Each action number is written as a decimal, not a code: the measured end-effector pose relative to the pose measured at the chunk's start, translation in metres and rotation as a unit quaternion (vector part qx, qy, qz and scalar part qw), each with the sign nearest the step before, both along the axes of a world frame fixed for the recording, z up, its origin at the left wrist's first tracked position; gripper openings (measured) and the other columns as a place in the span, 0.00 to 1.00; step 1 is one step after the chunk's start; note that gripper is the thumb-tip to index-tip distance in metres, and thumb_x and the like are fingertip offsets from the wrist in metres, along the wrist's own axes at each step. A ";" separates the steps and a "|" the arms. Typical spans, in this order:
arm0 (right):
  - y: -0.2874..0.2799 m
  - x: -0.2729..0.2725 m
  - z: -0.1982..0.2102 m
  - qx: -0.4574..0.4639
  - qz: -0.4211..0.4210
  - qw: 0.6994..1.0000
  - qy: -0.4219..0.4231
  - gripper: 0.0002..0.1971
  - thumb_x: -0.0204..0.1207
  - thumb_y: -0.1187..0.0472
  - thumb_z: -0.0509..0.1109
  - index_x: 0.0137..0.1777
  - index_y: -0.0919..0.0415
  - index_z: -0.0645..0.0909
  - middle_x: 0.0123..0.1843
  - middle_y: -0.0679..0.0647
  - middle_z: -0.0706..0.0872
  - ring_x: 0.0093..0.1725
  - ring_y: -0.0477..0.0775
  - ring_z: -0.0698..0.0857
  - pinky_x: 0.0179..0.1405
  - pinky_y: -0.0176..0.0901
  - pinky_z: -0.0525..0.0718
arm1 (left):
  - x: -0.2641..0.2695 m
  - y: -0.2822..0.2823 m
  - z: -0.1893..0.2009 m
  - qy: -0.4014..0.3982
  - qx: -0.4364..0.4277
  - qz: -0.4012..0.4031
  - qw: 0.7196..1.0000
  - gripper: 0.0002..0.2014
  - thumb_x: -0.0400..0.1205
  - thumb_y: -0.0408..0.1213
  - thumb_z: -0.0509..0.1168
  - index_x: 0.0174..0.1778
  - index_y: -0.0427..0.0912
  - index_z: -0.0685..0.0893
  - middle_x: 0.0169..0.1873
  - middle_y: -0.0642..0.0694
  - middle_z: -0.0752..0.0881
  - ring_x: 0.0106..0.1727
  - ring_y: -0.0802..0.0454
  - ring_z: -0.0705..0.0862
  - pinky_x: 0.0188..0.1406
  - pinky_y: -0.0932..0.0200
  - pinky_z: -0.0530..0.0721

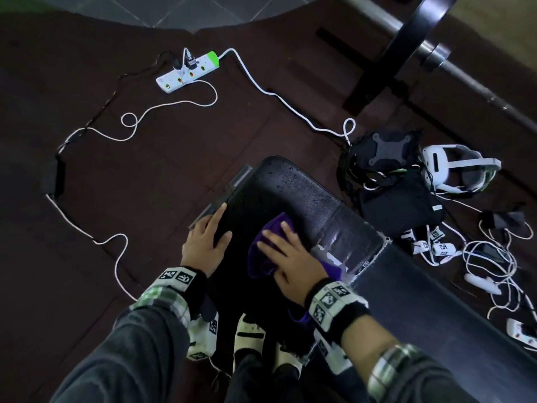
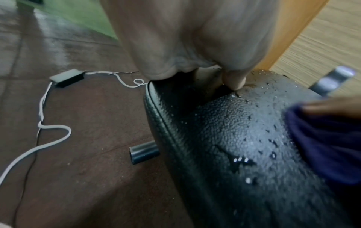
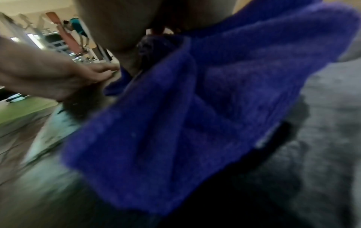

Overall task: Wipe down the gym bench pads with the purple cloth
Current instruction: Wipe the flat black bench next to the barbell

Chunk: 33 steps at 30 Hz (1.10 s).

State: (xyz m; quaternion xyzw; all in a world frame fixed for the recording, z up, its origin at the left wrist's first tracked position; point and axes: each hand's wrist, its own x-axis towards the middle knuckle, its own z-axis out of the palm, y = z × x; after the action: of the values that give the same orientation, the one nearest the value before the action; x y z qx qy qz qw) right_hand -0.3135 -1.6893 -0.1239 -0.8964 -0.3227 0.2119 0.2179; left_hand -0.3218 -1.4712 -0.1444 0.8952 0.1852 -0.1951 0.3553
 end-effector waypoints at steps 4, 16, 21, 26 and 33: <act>-0.011 -0.011 0.010 0.097 -0.045 0.991 0.083 0.30 0.73 0.55 0.58 0.78 0.48 0.66 0.83 0.50 0.56 0.82 0.56 0.51 0.79 0.50 0.54 | -0.023 -0.025 0.014 -0.054 0.096 0.020 0.994 0.33 0.79 0.56 0.55 0.80 0.46 0.69 0.77 0.36 0.70 0.76 0.34 0.70 0.71 0.32 0.70; -0.096 0.038 0.005 -0.202 -0.144 0.967 0.050 0.39 0.79 0.38 0.55 0.82 0.47 0.38 0.83 0.52 0.32 0.82 0.59 0.38 0.78 0.63 0.41 | -0.055 -0.179 0.028 -0.014 0.160 0.005 0.987 0.41 0.70 0.64 0.57 0.79 0.48 0.71 0.82 0.42 0.62 0.82 0.35 0.58 0.73 0.28 0.63; -0.102 0.034 -0.006 -0.196 -0.128 0.971 0.037 0.39 0.67 0.30 0.33 0.77 0.43 0.28 0.77 0.45 0.23 0.82 0.57 0.34 0.77 0.61 0.35 | -0.098 -0.204 0.021 -0.032 0.166 0.023 0.985 0.38 0.72 0.60 0.60 0.79 0.47 0.72 0.83 0.42 0.61 0.82 0.33 0.57 0.74 0.26 0.61; -0.106 0.032 -0.013 -0.182 -0.134 0.974 0.009 0.38 0.69 0.30 0.34 0.77 0.41 0.30 0.78 0.45 0.25 0.82 0.56 0.36 0.77 0.59 0.35 | -0.080 -0.192 0.009 -0.067 0.201 0.047 0.976 0.34 0.77 0.61 0.56 0.80 0.54 0.69 0.82 0.44 0.62 0.82 0.35 0.58 0.76 0.29 0.57; -0.107 0.029 -0.015 -0.161 -0.144 0.976 -0.004 0.37 0.70 0.30 0.35 0.78 0.39 0.33 0.79 0.42 0.27 0.82 0.52 0.35 0.77 0.57 0.35 | -0.030 -0.102 -0.004 -0.077 0.230 0.156 0.958 0.34 0.75 0.61 0.54 0.79 0.57 0.70 0.82 0.44 0.63 0.81 0.32 0.60 0.75 0.28 0.60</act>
State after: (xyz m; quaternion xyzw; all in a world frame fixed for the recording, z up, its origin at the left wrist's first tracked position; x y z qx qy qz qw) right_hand -0.2843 -1.7965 -0.1393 -0.9576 -0.1527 0.2238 0.0980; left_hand -0.3513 -1.5733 -0.1479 0.9250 0.3346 -0.0203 0.1786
